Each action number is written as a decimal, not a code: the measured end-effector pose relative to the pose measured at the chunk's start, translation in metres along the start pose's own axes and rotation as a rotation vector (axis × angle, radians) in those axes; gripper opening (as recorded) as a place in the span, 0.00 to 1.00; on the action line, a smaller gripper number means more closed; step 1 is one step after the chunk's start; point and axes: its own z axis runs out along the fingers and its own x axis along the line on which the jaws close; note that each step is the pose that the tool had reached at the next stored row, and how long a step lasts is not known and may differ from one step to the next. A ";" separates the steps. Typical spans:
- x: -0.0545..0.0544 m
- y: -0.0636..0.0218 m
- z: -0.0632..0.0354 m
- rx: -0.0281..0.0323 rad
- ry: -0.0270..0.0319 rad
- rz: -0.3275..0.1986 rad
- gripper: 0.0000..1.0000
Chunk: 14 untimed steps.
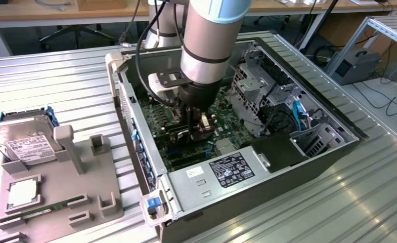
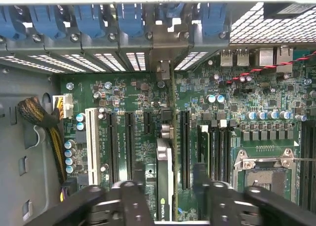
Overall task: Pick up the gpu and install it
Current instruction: 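Insert the gpu into the slot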
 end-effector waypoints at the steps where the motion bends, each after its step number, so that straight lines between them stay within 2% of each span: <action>1: 0.000 0.0000 0.0000 0.0000 0.0000 0.000 0.58; 2: 0.000 0.0000 0.0000 0.0000 -0.0001 0.000 0.58; 3: 0.000 0.0000 0.0000 0.0000 0.0000 0.000 0.64; 5: 0.000 0.0000 -0.0036 0.0000 0.0002 0.000 0.64; 10: -0.001 0.0002 -0.0329 0.0000 0.0000 0.000 0.64; 14: -0.001 0.0002 -0.0350 0.0000 0.0000 0.000 0.64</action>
